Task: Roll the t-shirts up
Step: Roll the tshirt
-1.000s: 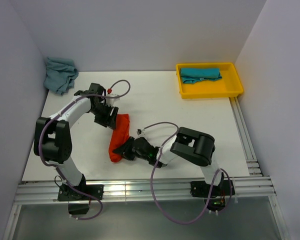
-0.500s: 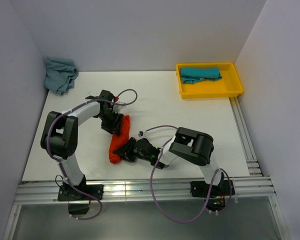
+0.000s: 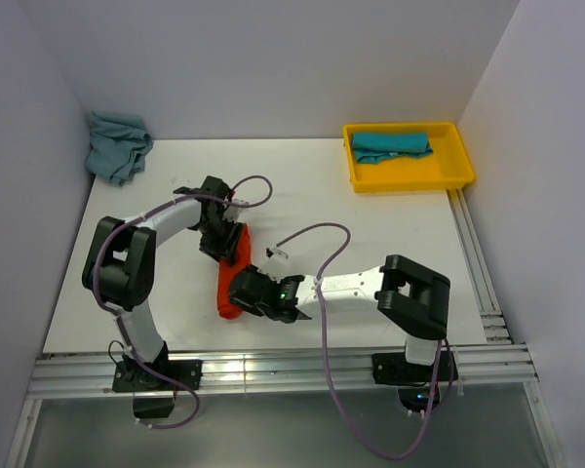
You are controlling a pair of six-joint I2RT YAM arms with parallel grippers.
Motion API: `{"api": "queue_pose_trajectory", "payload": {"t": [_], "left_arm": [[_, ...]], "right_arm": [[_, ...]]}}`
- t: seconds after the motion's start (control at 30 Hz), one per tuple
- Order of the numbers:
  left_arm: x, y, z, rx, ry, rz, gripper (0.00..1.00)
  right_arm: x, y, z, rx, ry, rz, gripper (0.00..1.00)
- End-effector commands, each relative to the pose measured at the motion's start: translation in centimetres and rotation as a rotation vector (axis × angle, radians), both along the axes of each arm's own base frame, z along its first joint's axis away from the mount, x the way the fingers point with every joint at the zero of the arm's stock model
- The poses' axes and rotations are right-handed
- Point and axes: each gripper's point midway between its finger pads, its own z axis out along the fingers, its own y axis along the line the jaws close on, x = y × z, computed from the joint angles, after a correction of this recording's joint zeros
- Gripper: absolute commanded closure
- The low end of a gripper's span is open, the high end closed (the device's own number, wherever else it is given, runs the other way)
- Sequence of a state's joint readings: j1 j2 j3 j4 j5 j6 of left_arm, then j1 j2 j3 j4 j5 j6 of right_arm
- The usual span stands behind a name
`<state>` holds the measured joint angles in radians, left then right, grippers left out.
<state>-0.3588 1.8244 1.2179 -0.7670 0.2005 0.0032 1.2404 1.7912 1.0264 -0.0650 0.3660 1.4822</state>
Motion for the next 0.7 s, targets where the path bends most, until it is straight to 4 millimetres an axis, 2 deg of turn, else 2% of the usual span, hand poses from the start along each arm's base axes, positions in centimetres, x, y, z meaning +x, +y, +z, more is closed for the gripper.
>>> {"api": "queue_pose_trajectory", "payload": {"t": [0.0, 0.07, 0.13, 0.17, 0.2, 0.27, 0.3, 0.33, 0.37, 0.4, 0.47, 0.57, 0.67], "left_arm": [[1.0, 0.9, -1.7, 0.09, -0.026, 0.0, 0.51], [0.9, 0.8, -1.8, 0.093, -0.023, -0.003, 0.51], [0.9, 0.8, -1.9, 0.095, -0.022, -0.004, 0.51], [0.8, 0.8, -1.9, 0.096, -0.02, -0.006, 0.51], [0.9, 0.8, -2.0, 0.095, -0.022, -0.006, 0.51], [0.8, 0.8, -2.0, 0.097, -0.019, -0.008, 0.51], [0.8, 0.8, -2.0, 0.096, -0.021, -0.008, 0.51], [0.8, 0.8, -2.0, 0.096, -0.02, -0.006, 0.51], [0.9, 0.8, -2.0, 0.096, -0.021, -0.006, 0.51], [0.9, 0.7, -1.9, 0.093, -0.021, -0.007, 0.51], [0.9, 0.7, -2.0, 0.092, -0.019, -0.007, 0.52], [0.8, 0.6, -2.0, 0.09, -0.015, -0.009, 0.52], [0.8, 0.6, -2.1, 0.089, -0.013, -0.011, 0.52]], "right_arm": [[0.6, -3.1, 2.9, -0.227, -0.127, -0.044, 0.49], [0.6, -3.2, 3.5, -0.284, -0.159, -0.038, 0.51], [1.1, -1.7, 4.4, -0.301, -0.191, -0.011, 0.55], [1.4, -0.7, 5.5, -0.292, -0.204, -0.004, 0.59], [1.7, -0.4, 4.9, -0.337, -0.226, 0.016, 0.6], [2.2, 0.1, 5.0, -0.381, -0.242, 0.027, 0.61], [2.6, 1.2, 6.2, -0.372, -0.263, 0.039, 0.61], [3.0, 1.5, 5.5, -0.408, -0.275, 0.042, 0.62], [3.2, 2.3, 6.2, -0.398, -0.287, 0.045, 0.63], [3.5, 2.6, 5.3, -0.428, -0.293, 0.061, 0.63], [3.9, 3.2, 5.2, -0.437, -0.304, 0.071, 0.63], [4.3, 3.2, 3.0, -0.474, -0.289, 0.079, 0.63], [4.3, 2.0, 1.1, -0.547, -0.256, 0.06, 0.63]]}}
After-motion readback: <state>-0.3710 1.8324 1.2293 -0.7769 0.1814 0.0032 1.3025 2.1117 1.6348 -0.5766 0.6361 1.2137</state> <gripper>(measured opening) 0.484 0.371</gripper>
